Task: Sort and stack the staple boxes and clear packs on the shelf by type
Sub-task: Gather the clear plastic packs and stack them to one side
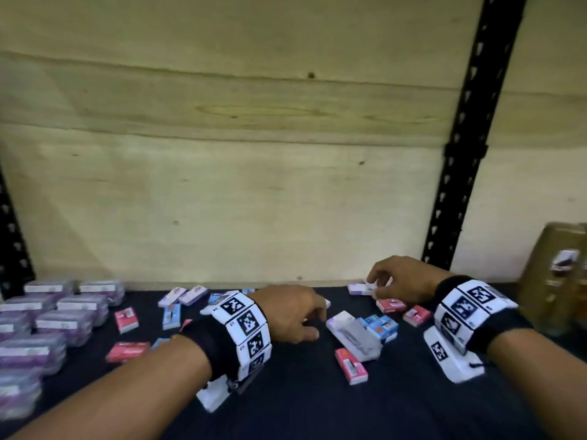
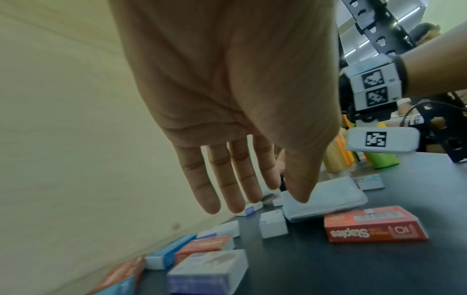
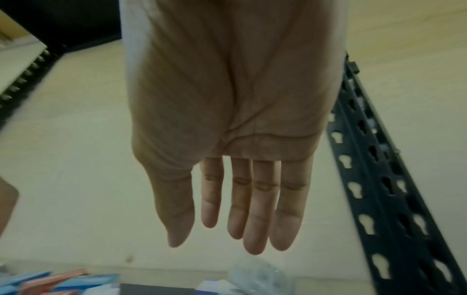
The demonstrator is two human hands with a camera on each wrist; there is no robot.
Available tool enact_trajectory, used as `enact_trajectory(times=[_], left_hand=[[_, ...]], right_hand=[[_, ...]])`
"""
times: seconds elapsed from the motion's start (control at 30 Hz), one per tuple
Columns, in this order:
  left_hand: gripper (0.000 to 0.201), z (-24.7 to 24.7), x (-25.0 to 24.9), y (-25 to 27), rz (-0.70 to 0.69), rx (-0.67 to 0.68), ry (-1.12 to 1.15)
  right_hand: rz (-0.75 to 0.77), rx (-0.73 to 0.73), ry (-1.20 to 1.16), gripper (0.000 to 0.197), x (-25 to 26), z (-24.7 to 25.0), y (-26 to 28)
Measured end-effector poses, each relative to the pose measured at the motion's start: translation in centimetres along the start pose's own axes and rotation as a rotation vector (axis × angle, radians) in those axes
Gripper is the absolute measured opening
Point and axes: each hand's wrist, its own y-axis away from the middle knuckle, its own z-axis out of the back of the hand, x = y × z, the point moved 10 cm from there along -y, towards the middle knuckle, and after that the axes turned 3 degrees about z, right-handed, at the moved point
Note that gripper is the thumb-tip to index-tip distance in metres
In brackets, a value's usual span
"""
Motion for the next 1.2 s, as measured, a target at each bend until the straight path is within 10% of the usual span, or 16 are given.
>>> enact_trajectory(times=[0.47,1.2], left_hand=[[0.05,-2.1,-4.0,-6.0,-0.252,0.104,0.011],[0.038,1.5,-1.1,-3.3,-0.129,-0.004,0.128]], right_hand=[[-0.219,0.144,0.15,0.069,-6.8,-2.0,-5.9],[-0.14,0.08,0.011,0.025,-4.1,1.2,-4.6]])
